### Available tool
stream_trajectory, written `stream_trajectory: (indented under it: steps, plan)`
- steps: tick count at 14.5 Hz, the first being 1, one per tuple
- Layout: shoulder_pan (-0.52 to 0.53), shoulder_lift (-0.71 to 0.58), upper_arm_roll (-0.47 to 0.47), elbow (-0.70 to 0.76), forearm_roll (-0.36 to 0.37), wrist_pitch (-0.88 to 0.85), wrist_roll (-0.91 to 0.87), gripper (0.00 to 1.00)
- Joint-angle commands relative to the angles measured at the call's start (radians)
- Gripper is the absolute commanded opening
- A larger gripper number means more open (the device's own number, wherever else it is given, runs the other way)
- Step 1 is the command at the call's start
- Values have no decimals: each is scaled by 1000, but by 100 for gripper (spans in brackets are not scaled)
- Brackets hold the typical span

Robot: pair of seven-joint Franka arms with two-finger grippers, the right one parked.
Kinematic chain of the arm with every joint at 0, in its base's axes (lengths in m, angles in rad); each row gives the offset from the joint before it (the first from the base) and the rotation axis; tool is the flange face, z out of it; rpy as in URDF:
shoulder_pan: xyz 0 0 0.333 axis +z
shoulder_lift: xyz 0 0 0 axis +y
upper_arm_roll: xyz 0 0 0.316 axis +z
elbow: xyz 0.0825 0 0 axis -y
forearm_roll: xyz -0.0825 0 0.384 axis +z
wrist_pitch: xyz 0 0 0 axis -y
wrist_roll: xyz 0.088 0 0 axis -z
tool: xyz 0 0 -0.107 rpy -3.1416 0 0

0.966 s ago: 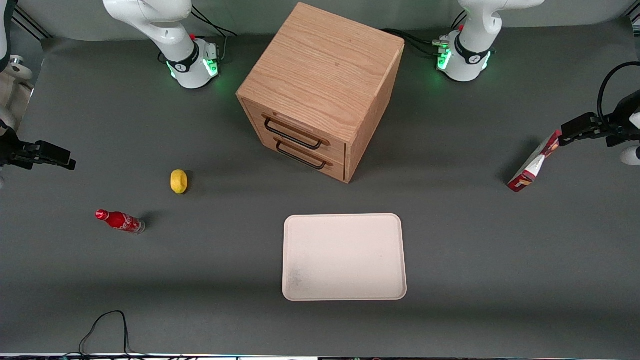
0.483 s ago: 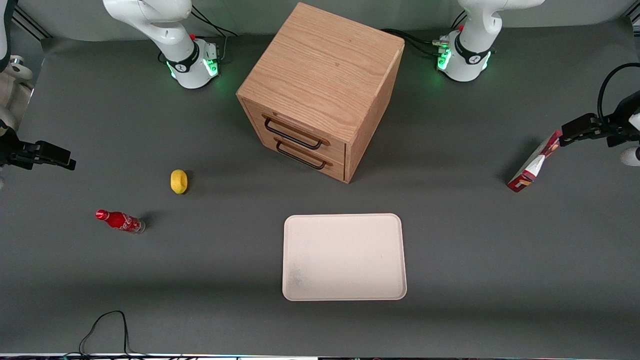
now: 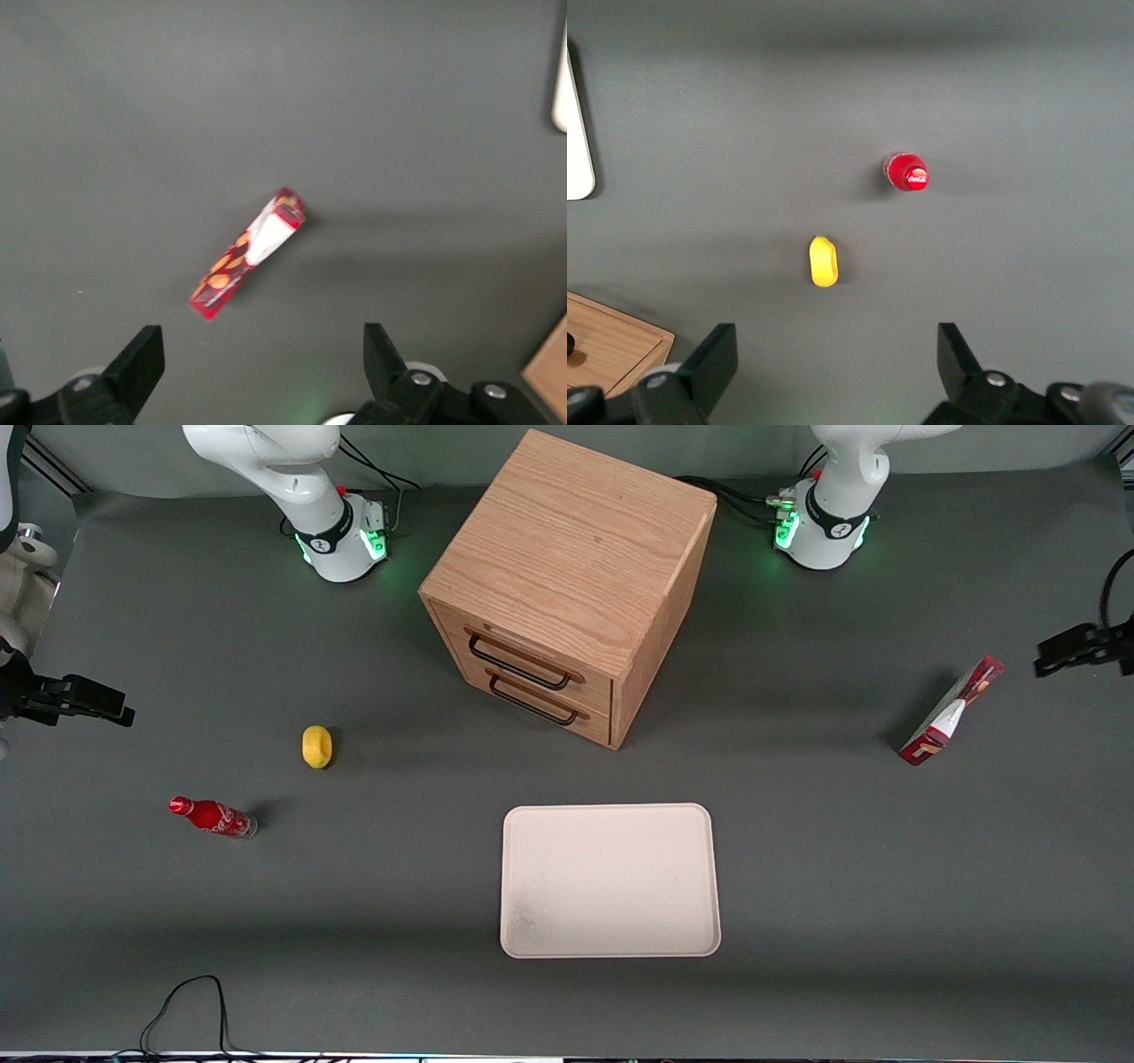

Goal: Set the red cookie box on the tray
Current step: 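Move the left gripper above the red cookie box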

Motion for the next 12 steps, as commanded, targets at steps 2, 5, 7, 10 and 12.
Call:
stream_trajectory:
  steps: [2, 5, 7, 10, 12]
  plan:
    - [143, -199, -6, -255, 6, 102, 195, 100]
    - [175, -311, -4, -400, 3, 155, 205, 100]
    - [175, -346, -4, -451, 4, 162, 230, 100]
    - [183, -337, 3, -454, 6, 148, 558, 100]
    - [207, -326, 19, -457, 6, 146, 846, 100]
